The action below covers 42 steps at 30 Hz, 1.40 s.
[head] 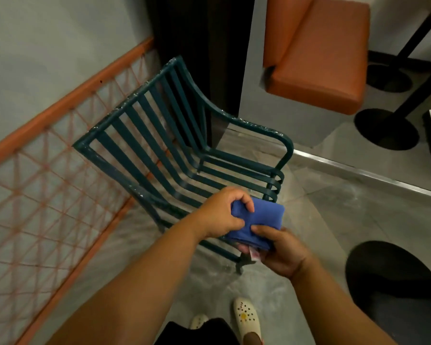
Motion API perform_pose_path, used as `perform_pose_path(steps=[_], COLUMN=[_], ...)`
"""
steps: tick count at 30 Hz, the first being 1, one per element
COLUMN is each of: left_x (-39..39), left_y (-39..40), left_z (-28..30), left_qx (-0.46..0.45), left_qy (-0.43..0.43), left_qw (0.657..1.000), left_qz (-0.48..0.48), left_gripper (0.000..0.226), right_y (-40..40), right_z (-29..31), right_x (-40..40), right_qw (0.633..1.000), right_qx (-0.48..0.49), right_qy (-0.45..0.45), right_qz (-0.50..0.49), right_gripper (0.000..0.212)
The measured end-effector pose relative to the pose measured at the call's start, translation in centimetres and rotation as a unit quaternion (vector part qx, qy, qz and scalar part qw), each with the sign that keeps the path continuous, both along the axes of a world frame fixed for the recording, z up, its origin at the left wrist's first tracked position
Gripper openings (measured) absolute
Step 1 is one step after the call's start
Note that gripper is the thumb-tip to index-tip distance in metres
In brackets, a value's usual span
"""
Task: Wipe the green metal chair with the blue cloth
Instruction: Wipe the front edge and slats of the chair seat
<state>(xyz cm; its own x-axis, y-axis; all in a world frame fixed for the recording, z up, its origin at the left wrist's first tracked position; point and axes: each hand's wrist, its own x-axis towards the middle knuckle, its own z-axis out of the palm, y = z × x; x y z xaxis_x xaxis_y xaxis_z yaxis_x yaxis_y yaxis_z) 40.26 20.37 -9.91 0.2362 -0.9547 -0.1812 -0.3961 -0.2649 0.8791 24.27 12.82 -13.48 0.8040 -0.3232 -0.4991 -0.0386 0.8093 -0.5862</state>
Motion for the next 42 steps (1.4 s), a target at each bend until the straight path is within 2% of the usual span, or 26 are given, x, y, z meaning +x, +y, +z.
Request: perform_pose_path(steps=[2,5,9,11,13,15,18,21,23,26,30,32,35,36,40,42], left_x=[-0.4,-0.9,-1.0,-0.7,-0.4,-0.2,-0.5,-0.6,-0.5,-0.2,-0.2,-0.3,-0.3,-0.4,-0.3,-0.3], left_y=[-0.8,-1.3,-0.9,-0.6,-0.5,-0.7,-1.1,-1.2,-1.3,-1.9,-2.5,-2.3,-2.3,-2.4,-2.8,-2.8], left_z=[-3.2,-6.9,-10.4,-12.1,-13.6,-14.8,-16.1,-17.4,-17.9,-17.8,-17.4,-17.4,-17.5,-17.5,-17.2,-17.1], left_qx=[0.018,0.082,0.168,0.214,0.236,0.258,0.290,0.295,0.291,0.287,0.298,0.300,0.301,0.302,0.310,0.310], left_qy=[-0.032,-0.067,-0.168,-0.218,-0.268,-0.303,-0.371,-0.428,-0.447,-0.478,-0.501,-0.502,-0.508,-0.507,-0.504,-0.505], left_qw=[0.999,0.993,0.970,0.952,0.934,0.918,0.880,0.850,0.842,0.825,0.803,0.803,0.799,0.799,0.796,0.796], left_qz=[0.013,0.042,0.045,0.024,0.002,-0.014,-0.055,-0.086,-0.087,-0.098,-0.123,-0.119,-0.114,-0.114,-0.124,-0.127], left_gripper=[0.042,0.047,0.056,0.062,0.065,0.070,0.068,0.057,0.043,0.020,0.016,0.017,0.018,0.018,0.012,0.012], right_y=[-0.2,-0.3,0.4,0.8,1.0,1.3,2.9,3.9,3.4,3.2,5.3,5.5,4.4,4.0,4.8,5.6], right_z=[-2.3,-5.8,-9.6,-11.6,-13.5,-15.1,-18.1,-19.2,-19.1,-18.7,-19.1,-19.6,-19.7,-19.6,-18.5,-19.0], right_x=[-1.0,-2.9,-4.3,-4.0,-3.3,-2.3,-1.9,-2.3,-1.6,0.5,0.0,-1.3,-1.0,-0.5,0.0,-1.1], right_qw=[0.997,0.981,0.958,0.929,0.870,0.829,0.792,0.813,0.815,0.764,0.705,0.722,0.786,0.793,0.752,0.753], right_qx=[-0.017,-0.072,-0.121,-0.216,-0.364,-0.451,-0.524,-0.495,-0.490,-0.548,-0.636,-0.612,-0.504,-0.488,-0.556,-0.567], right_qy=[0.066,0.174,0.256,0.293,0.330,0.330,0.306,0.291,0.303,0.337,0.306,0.314,0.355,0.364,0.344,0.321], right_qz=[-0.038,-0.037,-0.048,-0.067,-0.051,-0.010,0.071,0.095,0.059,0.040,0.070,0.075,0.033,0.023,0.082,0.088], right_gripper=[0.050,0.045,0.030,0.033,0.043,0.055,0.068,0.075,0.066,0.054,0.071,0.070,0.057,0.055,0.061,0.062])
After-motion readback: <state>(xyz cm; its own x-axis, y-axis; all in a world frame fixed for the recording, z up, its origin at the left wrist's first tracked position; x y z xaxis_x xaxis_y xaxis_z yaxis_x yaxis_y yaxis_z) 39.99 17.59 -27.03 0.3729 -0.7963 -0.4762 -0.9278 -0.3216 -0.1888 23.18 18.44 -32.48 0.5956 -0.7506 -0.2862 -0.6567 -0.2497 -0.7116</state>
